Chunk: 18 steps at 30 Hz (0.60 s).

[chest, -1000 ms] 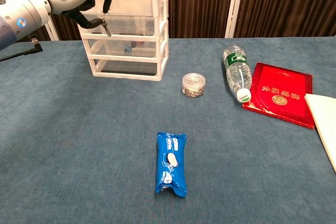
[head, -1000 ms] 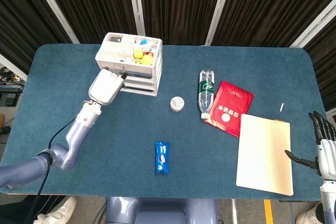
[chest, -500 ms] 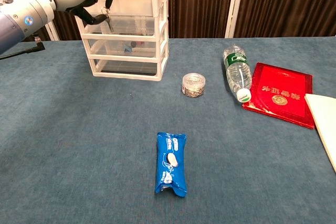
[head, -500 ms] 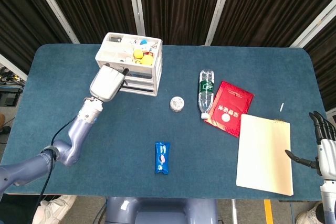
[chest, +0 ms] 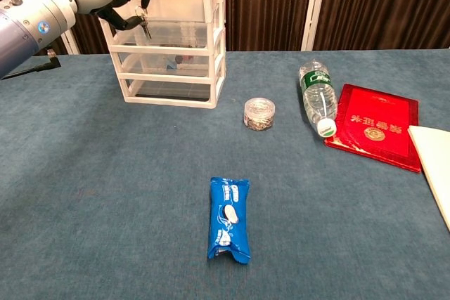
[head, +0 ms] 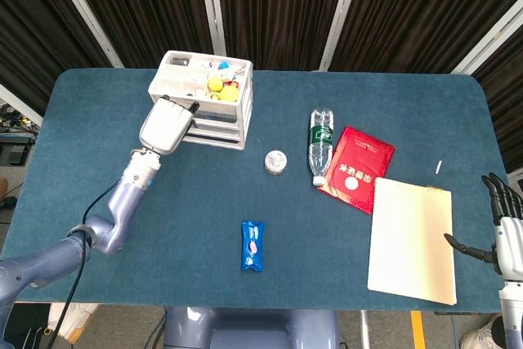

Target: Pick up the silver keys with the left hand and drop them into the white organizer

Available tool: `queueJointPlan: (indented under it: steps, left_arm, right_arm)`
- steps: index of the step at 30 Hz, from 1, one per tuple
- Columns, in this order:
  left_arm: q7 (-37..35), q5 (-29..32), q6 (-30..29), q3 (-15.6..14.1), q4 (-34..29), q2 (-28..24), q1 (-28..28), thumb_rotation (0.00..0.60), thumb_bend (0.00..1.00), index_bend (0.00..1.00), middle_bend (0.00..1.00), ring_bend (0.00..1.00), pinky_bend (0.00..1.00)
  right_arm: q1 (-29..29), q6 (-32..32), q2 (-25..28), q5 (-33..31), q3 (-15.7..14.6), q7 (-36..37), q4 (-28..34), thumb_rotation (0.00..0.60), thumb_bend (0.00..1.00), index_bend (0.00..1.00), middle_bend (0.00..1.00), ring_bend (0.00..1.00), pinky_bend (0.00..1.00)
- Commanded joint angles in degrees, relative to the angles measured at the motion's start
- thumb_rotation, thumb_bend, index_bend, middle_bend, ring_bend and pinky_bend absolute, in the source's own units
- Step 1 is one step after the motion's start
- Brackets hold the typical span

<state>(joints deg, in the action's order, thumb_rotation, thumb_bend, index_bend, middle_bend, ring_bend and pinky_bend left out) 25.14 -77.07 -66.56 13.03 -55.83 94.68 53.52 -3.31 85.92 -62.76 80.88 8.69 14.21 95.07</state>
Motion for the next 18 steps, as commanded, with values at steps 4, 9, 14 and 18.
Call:
queueJointPlan:
  steps: [4, 9, 14, 18]
  left_arm:
    - [-1.8, -1.0, -0.1, -0.2, 2.7, 1.4, 0.3, 0.600, 0.38, 0.51, 0.96, 0.84, 0.72]
    - [-2.9, -1.6, -0.3, -0.1, 4.4, 2.1, 0.7, 0.600, 0.38, 0.51, 0.95, 0.84, 0.72]
    - [-3.4, -1.9, -0.3, 0.1, 5.5, 2.6, 1.0, 0.600, 0.38, 0.51, 0.95, 0.84, 0.72]
    - [-3.4, -2.0, -0.4, 0.3, 6.0, 3.0, 1.2, 0.600, 0.38, 0.51, 0.95, 0.84, 0.72]
  right_arm:
    - [0.0, 0.0, 0.0, -0.2, 0.1, 0.1, 0.0, 0.600, 0.07, 0.00, 0.00, 0.00, 0.00]
    - [0.1, 0.0, 0.0, 0.0, 0.0, 0.1, 0.1, 0.600, 0.07, 0.00, 0.00, 0.00, 0.00]
    - [0.1, -0.1, 0.1, -0.2, 0.0, 0.0, 0.1, 0.600, 0.07, 0.00, 0.00, 0.00, 0.00]
    - [0.1, -0.2, 0.2, -0.4, 0.0, 0.0, 0.2, 0.600, 0.07, 0.00, 0.00, 0.00, 0.00]
